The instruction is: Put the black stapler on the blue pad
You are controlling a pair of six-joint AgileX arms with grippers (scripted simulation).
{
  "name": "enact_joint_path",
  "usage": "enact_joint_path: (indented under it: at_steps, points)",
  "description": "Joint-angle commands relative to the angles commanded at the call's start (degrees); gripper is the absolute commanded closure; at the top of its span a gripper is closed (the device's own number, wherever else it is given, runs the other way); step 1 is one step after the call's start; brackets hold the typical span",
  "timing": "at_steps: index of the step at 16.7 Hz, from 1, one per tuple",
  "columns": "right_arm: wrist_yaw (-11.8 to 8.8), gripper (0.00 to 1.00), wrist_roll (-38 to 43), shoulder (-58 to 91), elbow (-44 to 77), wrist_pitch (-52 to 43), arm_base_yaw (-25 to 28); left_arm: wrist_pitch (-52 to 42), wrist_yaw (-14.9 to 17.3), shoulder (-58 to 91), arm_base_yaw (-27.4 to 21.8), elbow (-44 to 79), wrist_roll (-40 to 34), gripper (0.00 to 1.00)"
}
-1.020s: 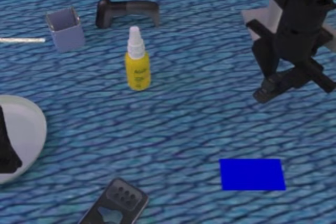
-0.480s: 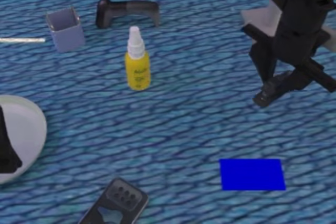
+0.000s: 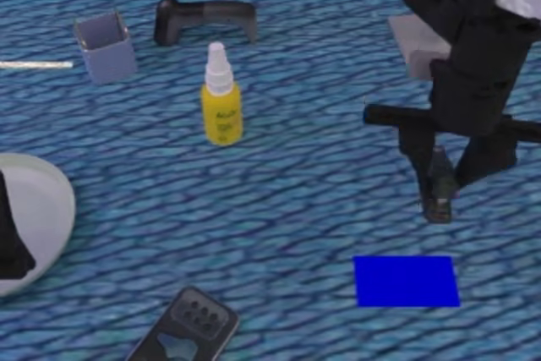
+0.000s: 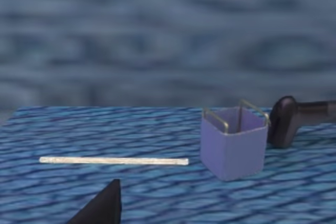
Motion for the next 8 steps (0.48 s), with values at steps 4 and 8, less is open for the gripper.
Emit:
enact_joint_path:
  at_steps: [4,8]
  points:
    - [-1.2,1.00,-25.9,-3.9,-5.7,0.5,2.3,0.0,0.0,0.0,0.0,0.0,0.0,0.00]
    - [-0.8,1.00,-50.5,-7.6,-11.3,3.0,4.5,0.0,0.0,0.0,0.0,0.0,0.0,0.00]
